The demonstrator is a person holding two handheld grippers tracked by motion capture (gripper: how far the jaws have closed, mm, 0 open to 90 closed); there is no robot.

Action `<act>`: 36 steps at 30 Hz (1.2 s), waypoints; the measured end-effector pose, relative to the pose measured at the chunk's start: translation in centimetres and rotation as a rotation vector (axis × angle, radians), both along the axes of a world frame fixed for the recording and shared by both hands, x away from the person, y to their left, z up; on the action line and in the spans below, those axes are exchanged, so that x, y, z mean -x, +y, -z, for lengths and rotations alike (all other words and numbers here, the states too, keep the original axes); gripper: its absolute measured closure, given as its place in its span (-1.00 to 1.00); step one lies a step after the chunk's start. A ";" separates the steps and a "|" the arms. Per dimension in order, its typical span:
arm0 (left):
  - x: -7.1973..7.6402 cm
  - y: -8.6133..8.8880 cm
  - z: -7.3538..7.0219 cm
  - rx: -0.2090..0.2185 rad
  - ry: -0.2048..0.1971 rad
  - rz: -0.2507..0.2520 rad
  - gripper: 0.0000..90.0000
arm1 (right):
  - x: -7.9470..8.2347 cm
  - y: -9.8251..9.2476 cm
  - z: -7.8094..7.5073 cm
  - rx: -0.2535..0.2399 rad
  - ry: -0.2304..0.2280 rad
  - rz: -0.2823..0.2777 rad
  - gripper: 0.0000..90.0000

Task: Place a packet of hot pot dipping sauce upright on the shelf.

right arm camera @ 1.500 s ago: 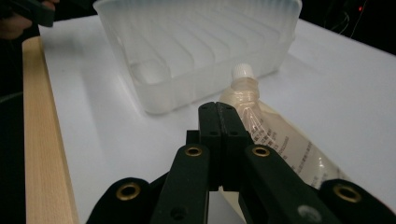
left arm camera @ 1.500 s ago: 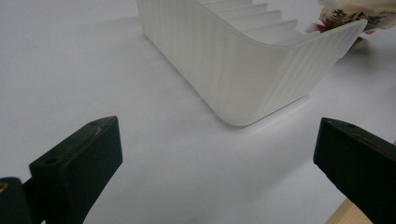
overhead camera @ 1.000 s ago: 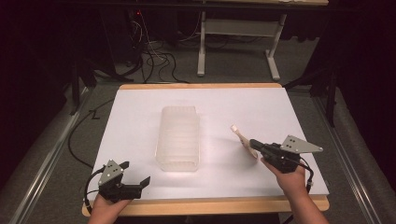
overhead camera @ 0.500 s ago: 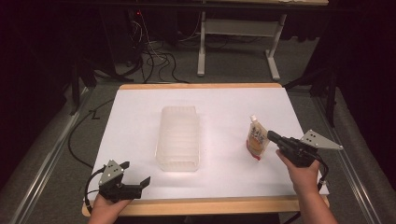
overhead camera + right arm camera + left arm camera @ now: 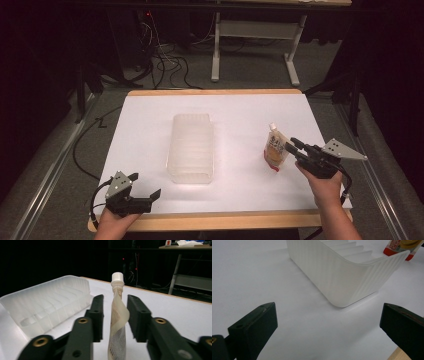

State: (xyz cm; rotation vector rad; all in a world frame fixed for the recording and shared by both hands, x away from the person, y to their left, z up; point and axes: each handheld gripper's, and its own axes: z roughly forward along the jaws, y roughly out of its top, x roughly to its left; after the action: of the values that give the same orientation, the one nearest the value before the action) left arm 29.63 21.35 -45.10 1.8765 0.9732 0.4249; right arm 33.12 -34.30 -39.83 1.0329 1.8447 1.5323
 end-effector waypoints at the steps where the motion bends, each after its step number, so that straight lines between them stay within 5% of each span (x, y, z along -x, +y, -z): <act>1: 0.0 0.0 0.0 -0.002 0.002 0.001 -0.96 | 0.0 0.1 0.0 -0.002 0.002 0.002 0.39; 9: 0.0 0.0 0.0 -0.001 0.002 0.002 -0.96 | -0.4 0.7 0.8 0.007 0.053 0.027 0.00; 15: 0.0 -0.1 0.1 -0.006 0.002 0.003 -0.96 | -1.0 1.8 2.6 0.053 0.123 0.045 0.01; 21: 0.1 -0.1 0.0 -0.006 0.003 0.004 -0.96 | -1.4 2.1 3.5 0.064 0.152 0.063 0.15; 30: 0.0 -0.1 0.1 -0.006 0.002 0.002 -0.96 | -1.6 1.8 3.7 -0.018 0.159 0.093 0.39; 36: 0.1 -0.3 0.0 -0.012 0.002 0.006 -0.96 | -1.6 1.6 3.2 0.001 0.145 0.115 0.90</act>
State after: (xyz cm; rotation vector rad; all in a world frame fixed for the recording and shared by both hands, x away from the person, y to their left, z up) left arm 29.51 21.06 -45.13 1.8910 0.9675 0.4265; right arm 34.75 -32.74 -43.06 1.2561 1.8462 1.4218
